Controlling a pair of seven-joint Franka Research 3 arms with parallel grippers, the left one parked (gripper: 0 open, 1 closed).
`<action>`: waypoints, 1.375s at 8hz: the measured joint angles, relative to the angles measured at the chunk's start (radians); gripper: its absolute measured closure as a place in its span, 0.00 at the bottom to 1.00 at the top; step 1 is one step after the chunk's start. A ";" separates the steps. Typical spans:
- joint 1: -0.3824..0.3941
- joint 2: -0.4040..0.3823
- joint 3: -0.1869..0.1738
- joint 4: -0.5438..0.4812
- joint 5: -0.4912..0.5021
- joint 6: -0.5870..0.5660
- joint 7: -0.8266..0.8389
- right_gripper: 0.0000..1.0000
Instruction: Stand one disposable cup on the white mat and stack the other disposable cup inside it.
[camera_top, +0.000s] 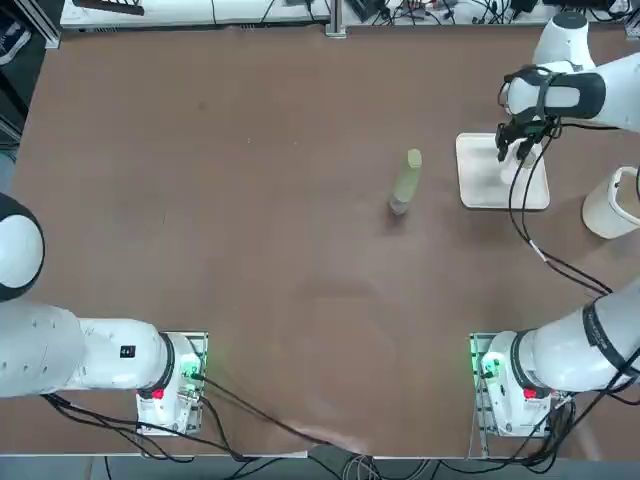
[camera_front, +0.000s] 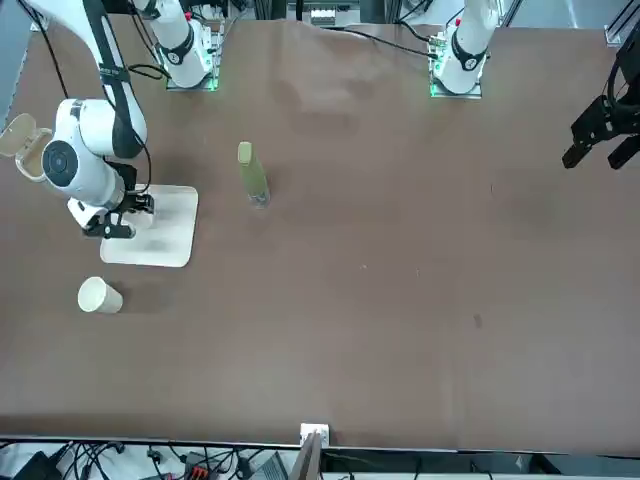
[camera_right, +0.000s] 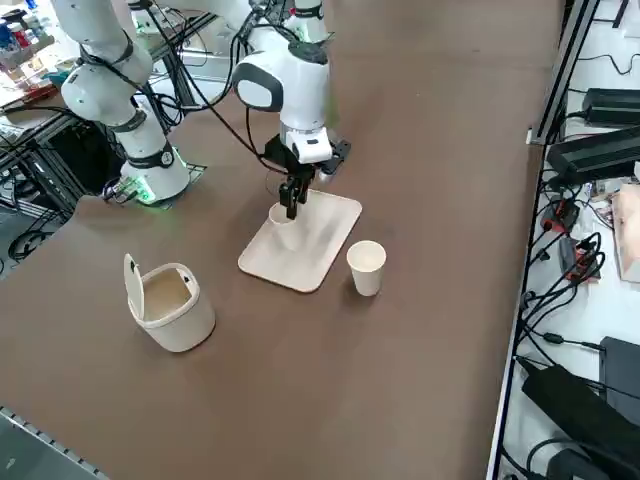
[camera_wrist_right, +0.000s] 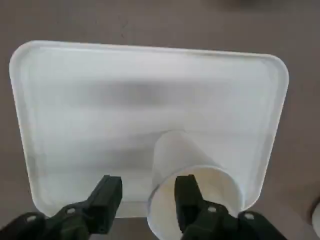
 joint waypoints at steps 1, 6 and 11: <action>0.009 -0.017 0.002 0.043 0.000 -0.068 0.000 0.08; -0.012 -0.061 -0.006 0.388 -0.002 -0.400 -0.041 0.00; -0.138 0.200 -0.010 0.677 -0.001 -0.391 -0.237 0.00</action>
